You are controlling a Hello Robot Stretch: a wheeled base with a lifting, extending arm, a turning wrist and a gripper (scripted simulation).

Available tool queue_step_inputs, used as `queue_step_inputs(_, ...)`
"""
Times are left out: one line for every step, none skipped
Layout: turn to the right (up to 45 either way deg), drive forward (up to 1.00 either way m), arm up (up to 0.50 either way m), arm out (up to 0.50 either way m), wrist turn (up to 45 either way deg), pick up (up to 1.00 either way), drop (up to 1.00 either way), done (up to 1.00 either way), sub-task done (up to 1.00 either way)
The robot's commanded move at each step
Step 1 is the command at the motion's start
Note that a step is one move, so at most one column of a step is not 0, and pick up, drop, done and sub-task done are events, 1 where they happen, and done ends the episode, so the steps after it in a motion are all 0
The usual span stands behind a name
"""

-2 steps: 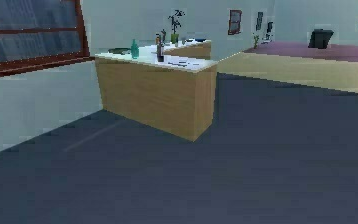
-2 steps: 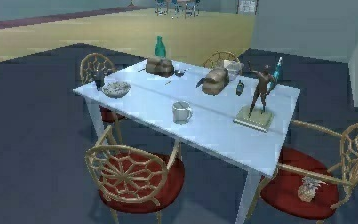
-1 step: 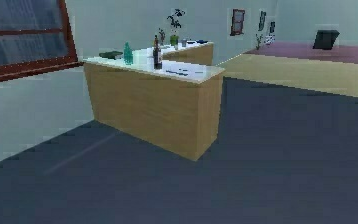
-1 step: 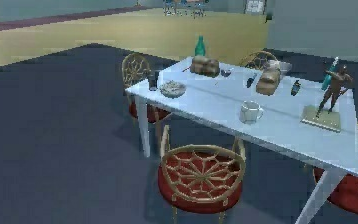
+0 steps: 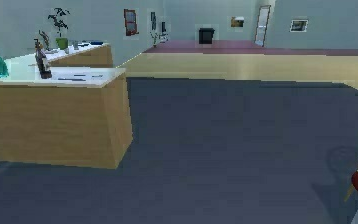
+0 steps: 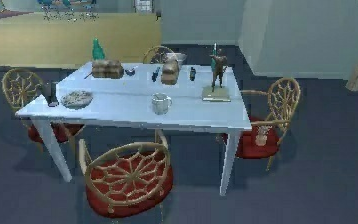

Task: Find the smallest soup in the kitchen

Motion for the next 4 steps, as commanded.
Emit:
queue_step_inputs(0.0, 1.0, 0.0, 0.0, 0.0, 0.0, 0.0, 0.0, 0.0)
queue_step_inputs(0.0, 1.0, 0.0, 0.0, 0.0, 0.0, 0.0, 0.0, 0.0)
queue_step_inputs(-12.0, 0.0, 0.0, 0.0, 0.0, 0.0, 0.0, 0.0, 0.0)
queue_step_inputs(0.0, 0.9, 0.0, 0.0, 0.0, 0.0, 0.0, 0.0, 0.0)
